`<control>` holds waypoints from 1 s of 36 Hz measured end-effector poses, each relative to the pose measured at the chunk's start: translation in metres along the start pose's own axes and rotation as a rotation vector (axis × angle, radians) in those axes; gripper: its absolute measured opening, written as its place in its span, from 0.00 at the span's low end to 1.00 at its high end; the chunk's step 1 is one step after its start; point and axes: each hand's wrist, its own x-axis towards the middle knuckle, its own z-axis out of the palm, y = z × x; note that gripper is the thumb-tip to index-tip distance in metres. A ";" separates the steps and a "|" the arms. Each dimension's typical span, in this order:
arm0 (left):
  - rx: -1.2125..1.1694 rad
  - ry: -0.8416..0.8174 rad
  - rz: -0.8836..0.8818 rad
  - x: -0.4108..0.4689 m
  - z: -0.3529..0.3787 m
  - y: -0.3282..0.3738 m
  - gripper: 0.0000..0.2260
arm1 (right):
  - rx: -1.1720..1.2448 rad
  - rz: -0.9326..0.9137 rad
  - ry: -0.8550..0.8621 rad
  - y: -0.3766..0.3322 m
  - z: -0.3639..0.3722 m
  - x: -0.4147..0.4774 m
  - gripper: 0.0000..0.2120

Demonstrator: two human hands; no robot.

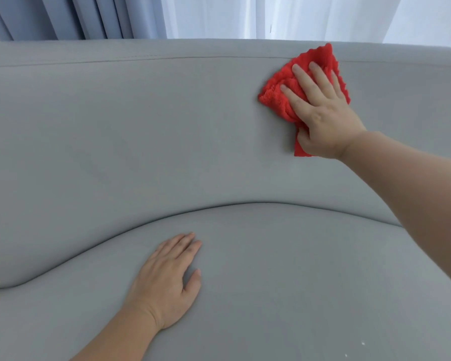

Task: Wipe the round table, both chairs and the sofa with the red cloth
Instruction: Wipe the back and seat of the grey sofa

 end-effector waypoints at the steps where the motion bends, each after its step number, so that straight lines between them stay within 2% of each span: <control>1: 0.000 0.002 0.001 0.000 0.001 0.000 0.24 | -0.001 0.012 0.017 -0.002 0.003 0.000 0.38; 5: 0.005 0.021 0.014 0.000 0.005 -0.001 0.24 | 0.030 0.057 0.066 -0.016 0.017 -0.007 0.37; 9: 0.005 0.028 0.016 0.001 0.006 0.000 0.24 | 0.017 -0.002 0.085 -0.027 0.045 -0.031 0.36; 11: 0.006 0.034 0.023 0.001 0.006 0.000 0.24 | 0.002 -0.049 0.058 -0.034 0.060 -0.043 0.38; 15: 0.009 0.034 0.019 0.000 0.004 0.001 0.24 | -0.072 -0.267 -0.123 -0.045 0.095 -0.075 0.41; 17: 0.008 0.033 0.022 0.001 0.004 0.002 0.24 | -0.115 -0.419 -0.192 -0.048 0.109 -0.088 0.36; 19: 0.006 0.030 0.017 0.001 0.003 0.002 0.24 | -0.118 -0.475 -0.197 -0.049 0.116 -0.092 0.31; 21: -0.001 0.030 0.013 0.002 0.002 0.001 0.24 | -0.134 -0.466 -0.185 -0.048 0.115 -0.091 0.27; 24: -0.004 0.026 0.008 0.000 0.002 0.000 0.24 | -0.152 -0.456 -0.205 -0.050 0.112 -0.091 0.28; 27: 0.001 0.018 -0.001 -0.001 0.002 0.002 0.24 | -0.161 -0.442 -0.153 -0.051 0.103 -0.088 0.25; 36: 0.004 0.019 -0.009 -0.001 0.002 0.002 0.24 | -0.164 -0.357 -0.086 -0.044 0.051 -0.034 0.34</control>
